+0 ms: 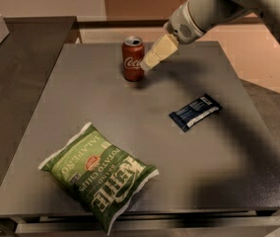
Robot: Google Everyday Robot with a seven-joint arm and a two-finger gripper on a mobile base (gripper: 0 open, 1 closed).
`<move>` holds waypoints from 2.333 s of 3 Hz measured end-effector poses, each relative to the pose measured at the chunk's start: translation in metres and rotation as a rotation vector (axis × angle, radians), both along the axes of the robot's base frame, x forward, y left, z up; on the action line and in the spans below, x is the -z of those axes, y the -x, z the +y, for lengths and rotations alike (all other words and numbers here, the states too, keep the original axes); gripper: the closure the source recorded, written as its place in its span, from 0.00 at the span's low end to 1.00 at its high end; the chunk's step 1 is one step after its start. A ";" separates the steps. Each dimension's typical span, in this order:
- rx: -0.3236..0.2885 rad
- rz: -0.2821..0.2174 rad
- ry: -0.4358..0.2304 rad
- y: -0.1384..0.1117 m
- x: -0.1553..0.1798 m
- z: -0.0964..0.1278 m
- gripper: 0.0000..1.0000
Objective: Move coke can near green jalapeno chip bag
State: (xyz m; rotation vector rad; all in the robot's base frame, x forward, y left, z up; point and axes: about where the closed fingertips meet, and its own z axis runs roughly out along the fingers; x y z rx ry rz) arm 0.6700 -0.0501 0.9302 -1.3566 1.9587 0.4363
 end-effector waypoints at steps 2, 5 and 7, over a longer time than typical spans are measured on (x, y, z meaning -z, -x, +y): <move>-0.021 -0.006 -0.041 -0.012 0.010 0.039 0.00; -0.036 0.027 -0.043 -0.023 0.027 0.060 0.18; -0.050 0.024 -0.062 -0.022 0.022 0.057 0.64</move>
Offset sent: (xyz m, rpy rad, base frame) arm 0.0182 0.0538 -0.0134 0.0589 -0.0091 0.0226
